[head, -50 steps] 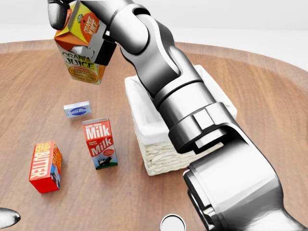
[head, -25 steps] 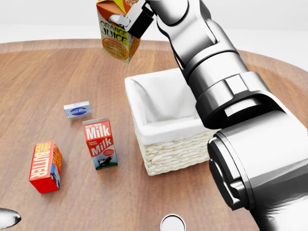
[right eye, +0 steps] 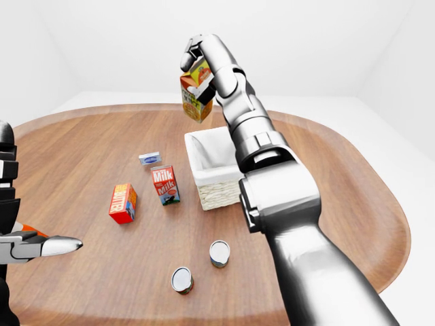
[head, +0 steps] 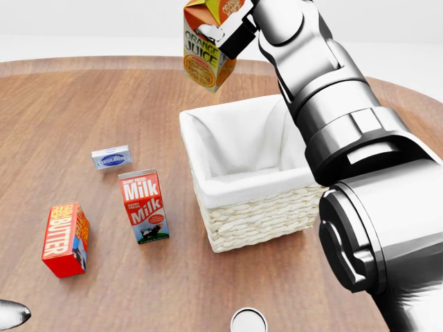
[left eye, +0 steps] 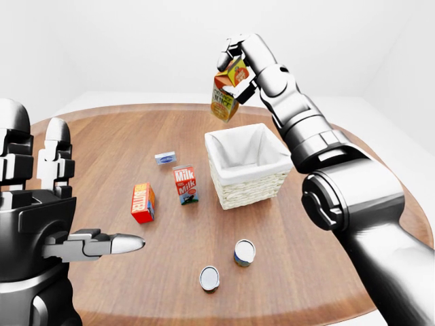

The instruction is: Pick up the orange juice, and put it in the basket.

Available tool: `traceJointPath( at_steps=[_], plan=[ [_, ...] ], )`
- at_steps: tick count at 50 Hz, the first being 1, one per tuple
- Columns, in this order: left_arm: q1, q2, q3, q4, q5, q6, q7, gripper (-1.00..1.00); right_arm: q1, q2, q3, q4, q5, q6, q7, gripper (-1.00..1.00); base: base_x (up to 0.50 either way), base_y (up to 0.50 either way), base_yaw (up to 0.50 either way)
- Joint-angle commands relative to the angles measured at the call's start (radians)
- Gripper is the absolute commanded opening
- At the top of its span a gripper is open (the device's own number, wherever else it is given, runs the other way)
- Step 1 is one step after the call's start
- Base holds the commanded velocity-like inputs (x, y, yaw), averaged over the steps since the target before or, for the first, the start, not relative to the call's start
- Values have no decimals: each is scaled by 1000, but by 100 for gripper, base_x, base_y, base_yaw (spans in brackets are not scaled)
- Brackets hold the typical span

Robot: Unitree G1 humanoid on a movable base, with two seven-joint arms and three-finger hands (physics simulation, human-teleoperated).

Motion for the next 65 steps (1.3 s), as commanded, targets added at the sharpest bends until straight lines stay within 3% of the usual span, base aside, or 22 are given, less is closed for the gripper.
traceJointPath(
  at_steps=[1,40,49,65],
  plan=[
    [1,-1,-1,1,3,0,-1,100,10,-13,-47,5,-23,6,-71,-100,0,0,0],
    [-3,1,-7,9,-1,0,2,100,147,12,-79,25,-114,9,-197,-100,0,0,0],
    [0,0,-6,3,-3,0,2,100,172,21,-78,27,-139,-12,-226,-100,0,0,0],
    [0,-2,-12,13,2,0,-1,100,210,37,-66,28,-185,-12,-280,-100,0,0,0]
  ],
)
